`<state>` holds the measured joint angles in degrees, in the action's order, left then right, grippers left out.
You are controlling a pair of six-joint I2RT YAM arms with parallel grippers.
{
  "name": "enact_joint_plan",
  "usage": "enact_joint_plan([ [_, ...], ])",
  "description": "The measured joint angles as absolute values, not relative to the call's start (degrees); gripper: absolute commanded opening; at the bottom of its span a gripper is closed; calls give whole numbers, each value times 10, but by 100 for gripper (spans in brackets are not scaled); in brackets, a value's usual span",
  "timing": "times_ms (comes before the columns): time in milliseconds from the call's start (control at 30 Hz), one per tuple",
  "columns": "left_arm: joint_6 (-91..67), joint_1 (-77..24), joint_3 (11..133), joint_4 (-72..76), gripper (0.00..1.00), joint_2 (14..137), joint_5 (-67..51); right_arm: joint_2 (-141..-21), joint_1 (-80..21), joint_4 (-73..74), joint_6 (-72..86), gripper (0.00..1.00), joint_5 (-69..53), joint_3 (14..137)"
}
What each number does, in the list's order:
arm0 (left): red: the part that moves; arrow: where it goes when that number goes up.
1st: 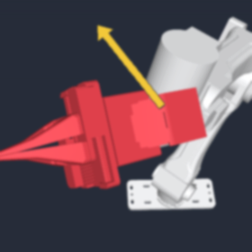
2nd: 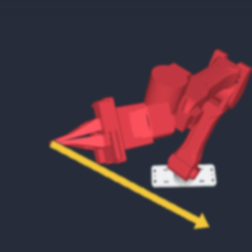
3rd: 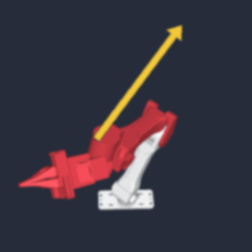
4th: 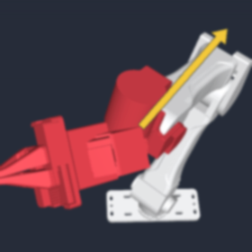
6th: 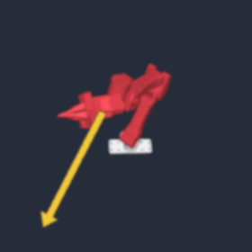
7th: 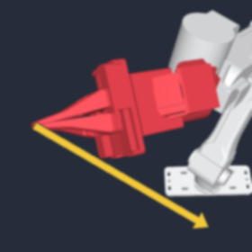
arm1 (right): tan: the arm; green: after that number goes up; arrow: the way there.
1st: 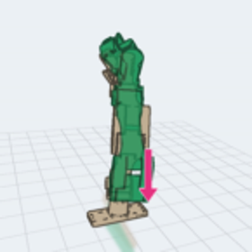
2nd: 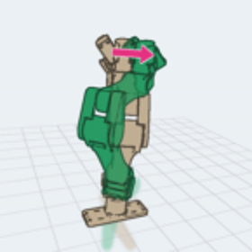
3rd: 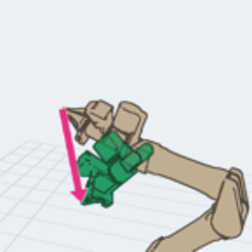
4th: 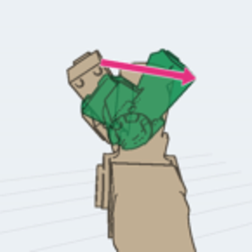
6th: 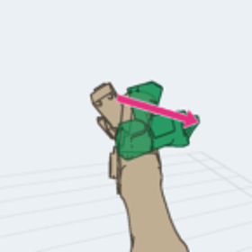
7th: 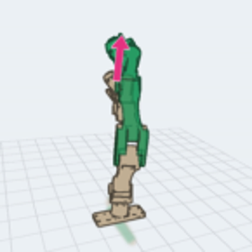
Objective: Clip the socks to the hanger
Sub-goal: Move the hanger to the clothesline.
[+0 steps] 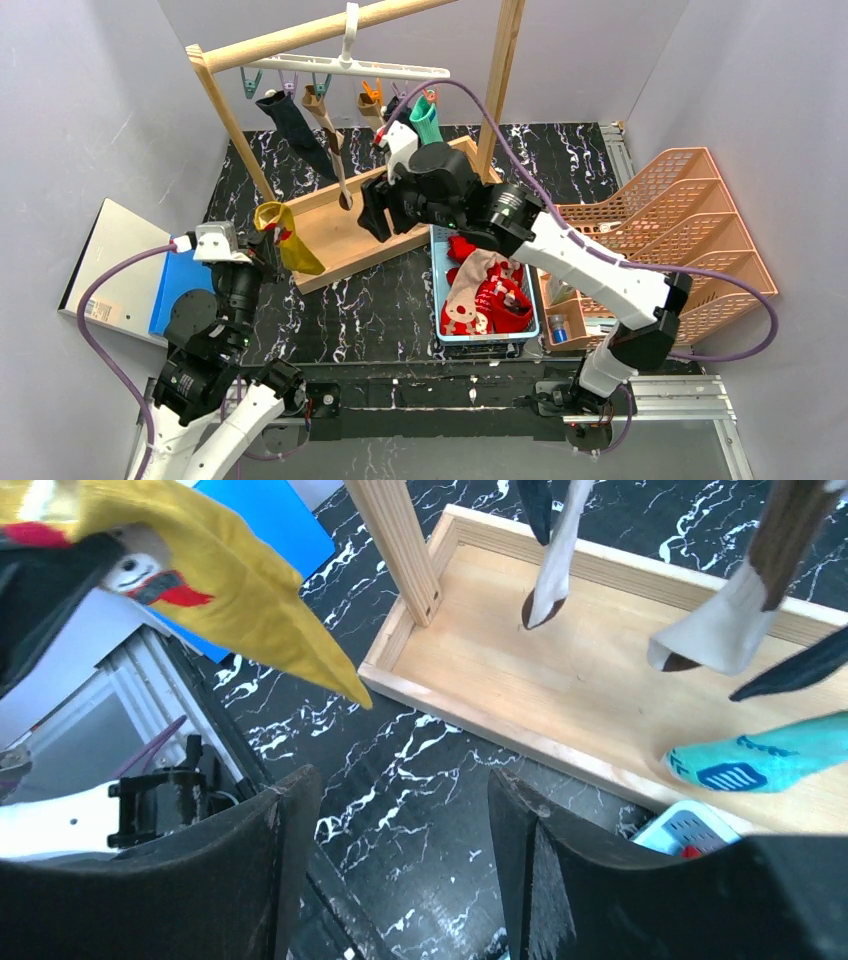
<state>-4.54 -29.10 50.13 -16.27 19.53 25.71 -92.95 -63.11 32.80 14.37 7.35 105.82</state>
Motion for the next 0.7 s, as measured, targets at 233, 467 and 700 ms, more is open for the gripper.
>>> enact_joint_plan([
  [233,-47,-291,503,-152,0,221,239,-767,-631,156,26,98,77,887],
  [467,-52,-291,504,-138,0,242,216,-727,-624,-110,-121,98,54,950],
  [700,-58,-291,504,-133,0,243,214,-758,-623,-126,-138,86,138,1052],
])
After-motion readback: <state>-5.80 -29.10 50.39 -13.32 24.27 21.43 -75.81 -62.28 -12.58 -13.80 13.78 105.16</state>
